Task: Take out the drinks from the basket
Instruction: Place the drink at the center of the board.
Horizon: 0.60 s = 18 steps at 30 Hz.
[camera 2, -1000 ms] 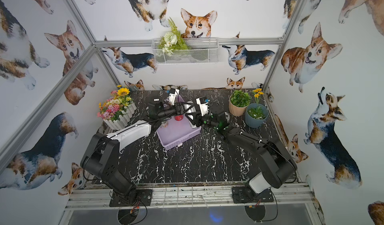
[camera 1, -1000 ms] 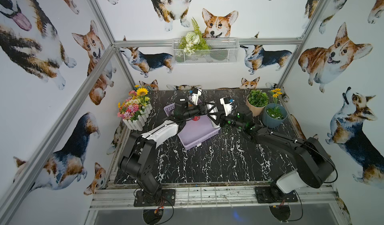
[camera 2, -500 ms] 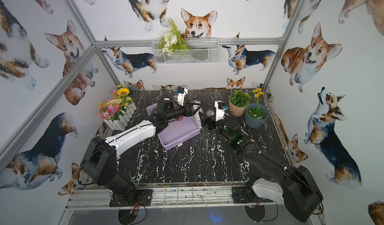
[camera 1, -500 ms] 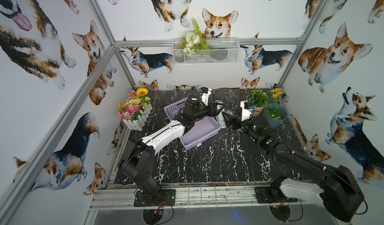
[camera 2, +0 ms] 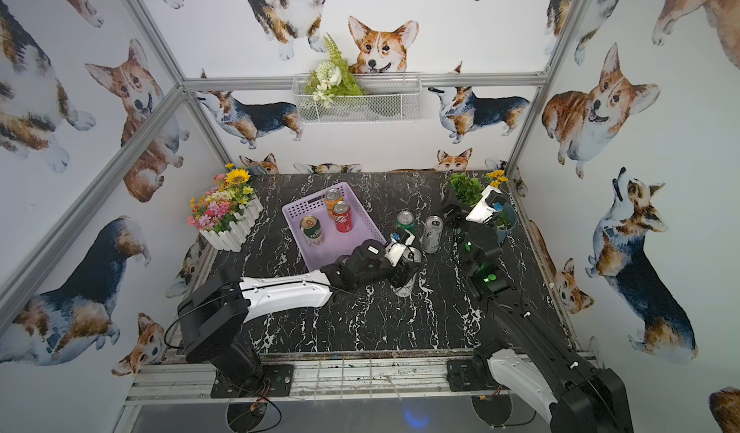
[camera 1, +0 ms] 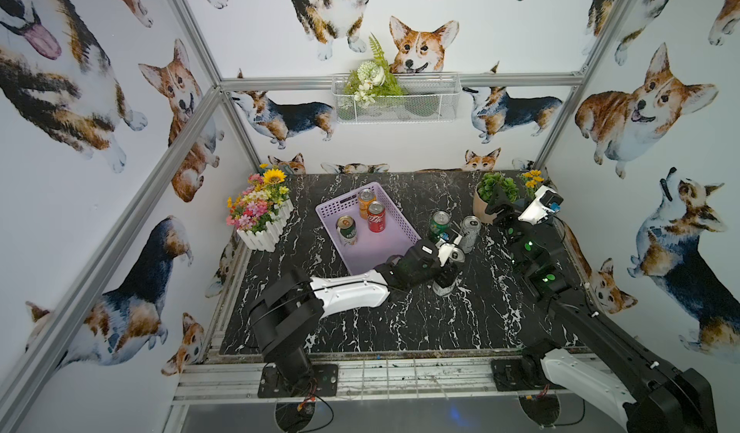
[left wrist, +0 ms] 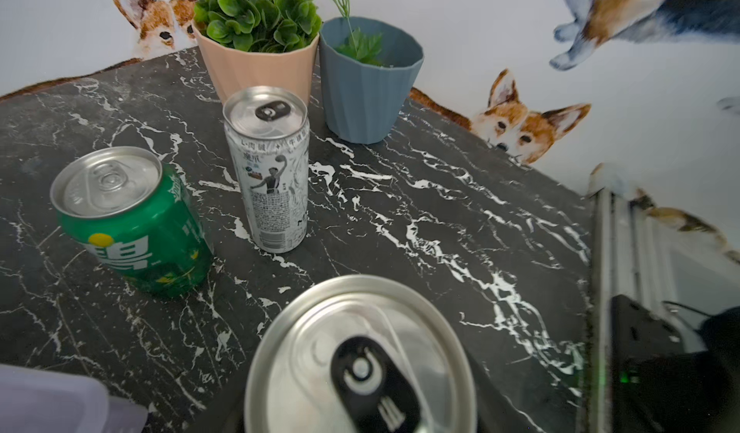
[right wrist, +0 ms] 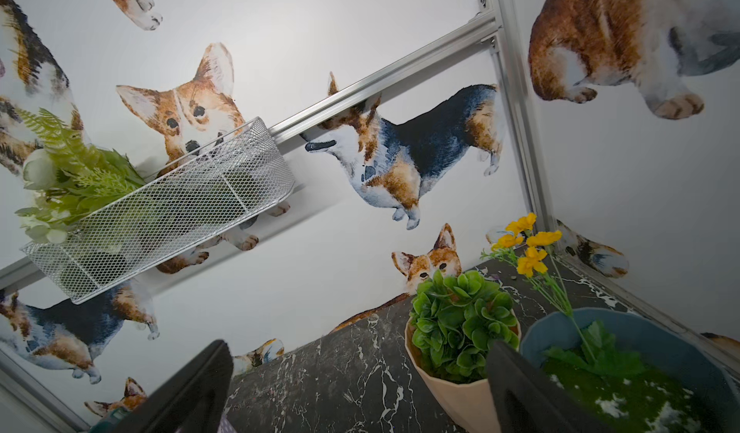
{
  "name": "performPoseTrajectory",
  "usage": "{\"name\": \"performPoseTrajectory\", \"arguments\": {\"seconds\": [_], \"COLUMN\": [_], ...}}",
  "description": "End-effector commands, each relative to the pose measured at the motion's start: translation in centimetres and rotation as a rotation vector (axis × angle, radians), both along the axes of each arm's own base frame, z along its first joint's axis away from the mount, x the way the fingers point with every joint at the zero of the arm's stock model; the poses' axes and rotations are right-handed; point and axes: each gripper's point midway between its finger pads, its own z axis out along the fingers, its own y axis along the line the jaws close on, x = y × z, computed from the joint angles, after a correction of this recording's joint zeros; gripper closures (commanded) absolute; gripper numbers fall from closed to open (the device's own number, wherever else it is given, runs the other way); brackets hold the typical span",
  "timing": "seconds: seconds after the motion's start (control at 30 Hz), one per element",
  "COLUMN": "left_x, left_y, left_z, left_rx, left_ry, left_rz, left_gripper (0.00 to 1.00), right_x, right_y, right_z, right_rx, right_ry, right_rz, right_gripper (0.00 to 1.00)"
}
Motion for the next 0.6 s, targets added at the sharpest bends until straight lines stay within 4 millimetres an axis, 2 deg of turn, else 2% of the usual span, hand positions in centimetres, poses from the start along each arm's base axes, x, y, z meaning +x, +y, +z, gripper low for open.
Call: {"name": "performPoseTrajectory", "arguments": {"seconds": [0.0, 0.2, 0.4, 0.57], "left_x": [2.6, 3.8, 3.1, 3.0], "left_y": [-0.1, -0.1, 0.6, 1.0], "left_z": [2.6, 1.5, -0.6, -1.0], "left_rx": [-0.072, -0.075, -0.044, -0.025], "left_ry": [-0.193, -0.275, -0.219, -0.195], "left_rz": [0.131, 0.216, 0.213, 0.220], "left_gripper": [1.00, 1.00, 1.00, 1.00], "right_x": [0.5, 0.7, 0.8, 1.4], "right_y": [0.3, 0.7, 0.7, 1.1], "right_z": [0.2, 0.9, 1.5, 1.3], "right_rx": [0.022, -0.014, -0.030, -0.012], "right_ry": [0.006, 0.014, 0.003, 0.002], "right_rz": [0.016, 0.033, 0.036, 0.054], "right_gripper": [0.00, 0.00, 0.00, 0.00]}}
